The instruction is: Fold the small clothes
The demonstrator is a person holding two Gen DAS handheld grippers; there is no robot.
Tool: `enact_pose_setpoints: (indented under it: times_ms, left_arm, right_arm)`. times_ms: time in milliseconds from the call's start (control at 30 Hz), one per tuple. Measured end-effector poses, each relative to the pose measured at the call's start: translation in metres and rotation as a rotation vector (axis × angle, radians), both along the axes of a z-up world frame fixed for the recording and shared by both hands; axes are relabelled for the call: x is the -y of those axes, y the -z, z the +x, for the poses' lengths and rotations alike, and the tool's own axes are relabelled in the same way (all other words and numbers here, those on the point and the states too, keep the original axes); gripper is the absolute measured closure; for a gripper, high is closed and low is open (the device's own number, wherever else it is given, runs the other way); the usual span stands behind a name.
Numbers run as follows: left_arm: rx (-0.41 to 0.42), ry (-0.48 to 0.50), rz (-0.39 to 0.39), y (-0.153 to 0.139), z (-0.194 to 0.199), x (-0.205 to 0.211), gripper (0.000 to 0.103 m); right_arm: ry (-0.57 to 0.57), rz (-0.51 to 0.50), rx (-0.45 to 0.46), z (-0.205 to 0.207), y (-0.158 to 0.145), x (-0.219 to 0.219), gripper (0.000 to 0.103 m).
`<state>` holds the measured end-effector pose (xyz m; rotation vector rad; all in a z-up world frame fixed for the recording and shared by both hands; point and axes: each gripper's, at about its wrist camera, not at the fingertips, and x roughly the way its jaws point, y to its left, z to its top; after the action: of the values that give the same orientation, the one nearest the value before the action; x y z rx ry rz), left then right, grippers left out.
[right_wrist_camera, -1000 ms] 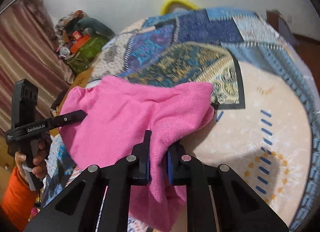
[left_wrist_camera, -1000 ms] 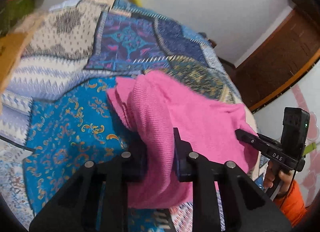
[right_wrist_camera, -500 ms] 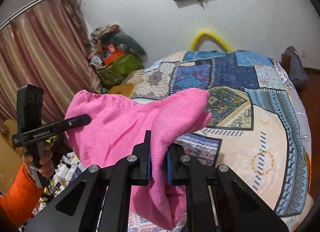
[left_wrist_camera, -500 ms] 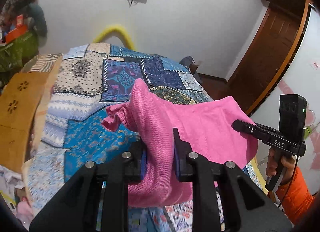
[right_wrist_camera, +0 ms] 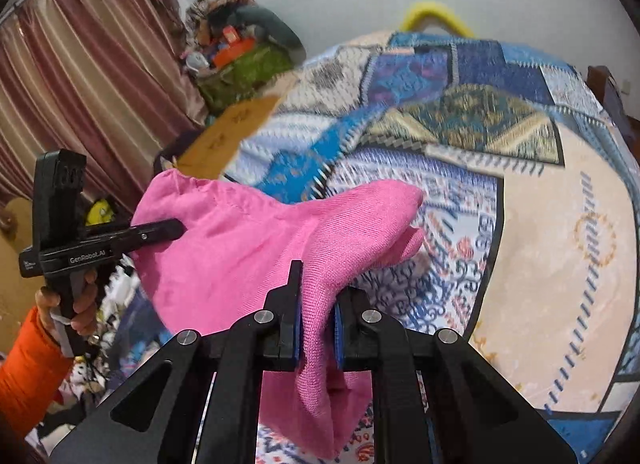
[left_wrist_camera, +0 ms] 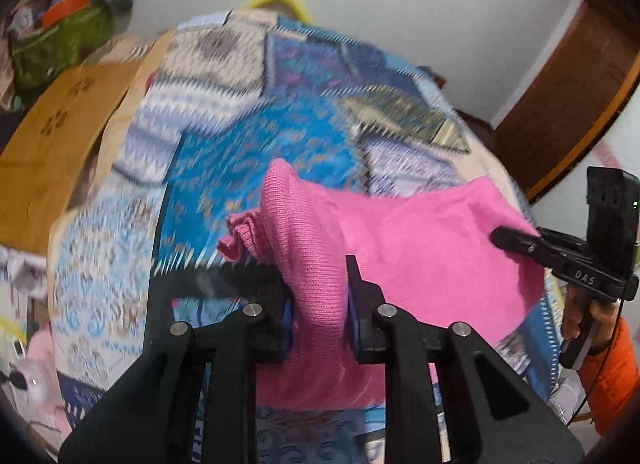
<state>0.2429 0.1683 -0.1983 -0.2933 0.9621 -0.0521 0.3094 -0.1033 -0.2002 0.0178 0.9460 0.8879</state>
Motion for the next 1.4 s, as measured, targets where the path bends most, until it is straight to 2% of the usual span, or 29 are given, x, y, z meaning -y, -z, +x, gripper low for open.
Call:
enact_pose_setpoints:
  times_ms: [33, 100, 167, 233, 267, 333, 433, 533, 633, 733, 867, 967, 1167, 1300, 1400]
  left_arm:
    - [-0.012, -0.005, -0.007, 0.005, -0.003, -0.003, 0.079]
    - [-0.025, -0.021, -0.006, 0.010, -0.010, -0.007, 0.070]
    - [-0.042, -0.047, 0.032, 0.009, -0.015, -0.011, 0.063]
    - [-0.041, -0.063, 0.079, 0.002, -0.021, -0.014, 0.063]
    - [-0.035, -0.065, 0.095, -0.001, -0.022, -0.015, 0.063]
    - [-0.011, -0.063, 0.129, -0.013, -0.025, -0.015, 0.063]
    - [0.040, -0.026, 0.133, -0.033, -0.026, -0.003, 0.062]
    - [0.065, 0.028, 0.095, -0.041, -0.023, 0.015, 0.057]
    - [0.068, 0.076, 0.057, -0.036, -0.013, 0.033, 0.055]
    - [0.032, 0.106, 0.054, -0.017, -0.003, 0.047, 0.055]
    - [-0.047, 0.096, 0.103, 0.019, 0.003, 0.047, 0.055]
    - [-0.025, 0.090, 0.071, 0.027, -0.008, 0.036, 0.053]
    - [-0.010, 0.053, 0.183, 0.026, -0.035, 0.025, 0.053]
    - [-0.010, 0.005, 0.155, 0.024, -0.048, 0.009, 0.053]
    - [-0.001, -0.044, 0.170, 0.014, -0.057, 0.001, 0.053]
  right_arm:
    - [-0.001, -0.010, -0.008, 0.001, 0.003, 0.000, 0.089]
    - [0.009, -0.043, 0.007, -0.001, 0.004, 0.003, 0.089]
    - [0.020, -0.100, 0.059, -0.004, -0.002, 0.008, 0.084]
    - [0.034, -0.131, 0.105, -0.008, -0.009, 0.012, 0.066]
    - [0.047, -0.140, 0.147, -0.013, -0.017, 0.016, 0.063]
    - [0.040, -0.138, 0.190, -0.018, -0.026, 0.016, 0.063]
    - [0.004, -0.118, 0.214, -0.027, -0.039, 0.006, 0.063]
    - [-0.051, -0.091, 0.209, -0.033, -0.041, -0.013, 0.063]
    - [-0.100, -0.082, 0.186, -0.037, -0.032, -0.035, 0.063]
    - [-0.146, -0.102, 0.157, -0.041, -0.013, -0.054, 0.063]
    - [-0.180, -0.167, 0.108, -0.041, 0.020, -0.062, 0.063]
    - [-0.160, -0.130, 0.085, -0.039, 0.024, -0.048, 0.064]
    - [-0.075, -0.112, 0.041, -0.035, 0.028, -0.011, 0.064]
    - [-0.012, -0.151, 0.042, -0.036, 0.029, 0.007, 0.064]
    - [0.029, -0.158, 0.054, -0.039, 0.020, 0.020, 0.064]
